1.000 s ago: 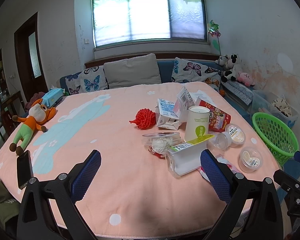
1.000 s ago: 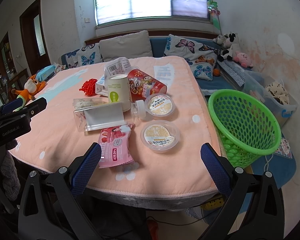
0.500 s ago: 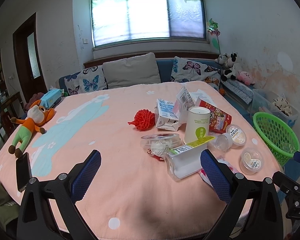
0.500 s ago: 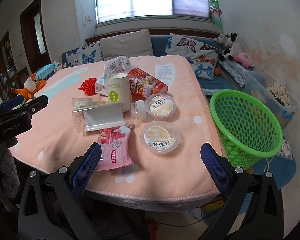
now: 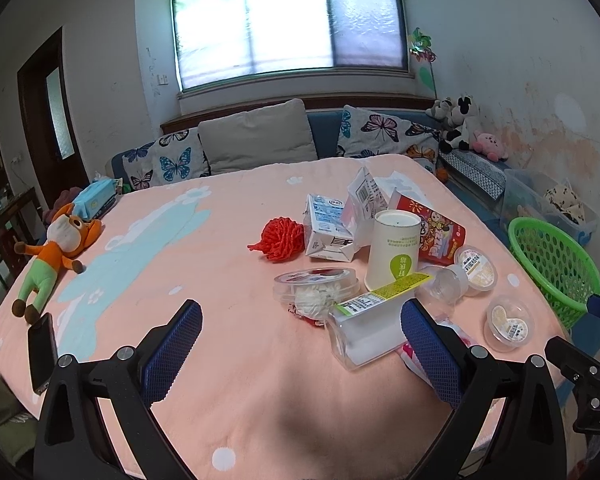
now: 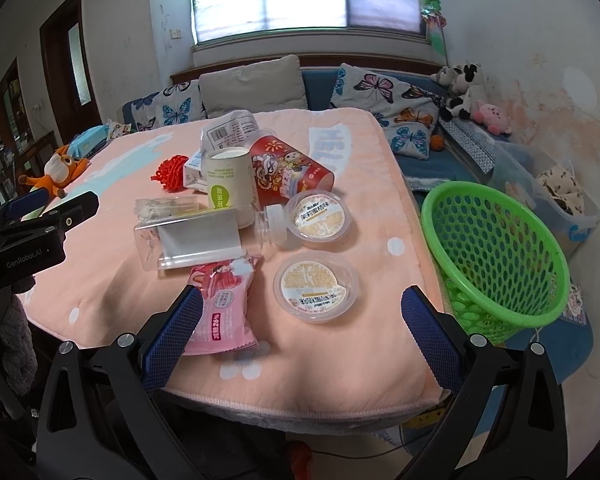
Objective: Collect trash
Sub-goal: 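Reach the left tool to the clear yellow-labelled bottle and close on it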
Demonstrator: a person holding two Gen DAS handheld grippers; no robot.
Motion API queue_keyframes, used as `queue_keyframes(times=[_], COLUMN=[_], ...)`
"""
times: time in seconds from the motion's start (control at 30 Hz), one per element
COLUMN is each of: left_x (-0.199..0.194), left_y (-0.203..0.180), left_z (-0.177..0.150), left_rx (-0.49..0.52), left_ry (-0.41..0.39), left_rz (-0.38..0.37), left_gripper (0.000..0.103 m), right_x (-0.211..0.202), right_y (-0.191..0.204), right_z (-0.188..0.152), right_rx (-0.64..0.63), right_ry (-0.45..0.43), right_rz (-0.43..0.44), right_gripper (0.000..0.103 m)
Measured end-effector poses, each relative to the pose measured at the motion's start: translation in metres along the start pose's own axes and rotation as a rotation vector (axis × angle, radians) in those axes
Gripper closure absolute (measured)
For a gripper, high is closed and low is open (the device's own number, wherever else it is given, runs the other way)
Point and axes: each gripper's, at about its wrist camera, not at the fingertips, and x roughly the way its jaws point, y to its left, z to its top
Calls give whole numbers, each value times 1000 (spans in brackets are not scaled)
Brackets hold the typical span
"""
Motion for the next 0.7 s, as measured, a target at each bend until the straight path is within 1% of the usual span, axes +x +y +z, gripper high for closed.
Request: queue_keyframes(times=[0.27,0.47,0.53,0.7], left_x=[14,22,25,37], left_y=[-1,-6,-7,-14], left_z=[7,12,14,18], left_rx=[12,53,68,127], left_ry=[19,18,21,44], left_rz=[-21,-58,-82,-169], left_gripper=[6,6,6,6], right_x=[10,19,22,34], right_y=[-5,-12,-15,-22], right_z=[7,13,16,17], right_rx=[-6,-18,-20,-21], right_ry=[11,21,26,49], right_rz=[4,10,16,28], right_gripper=[5,5,5,8])
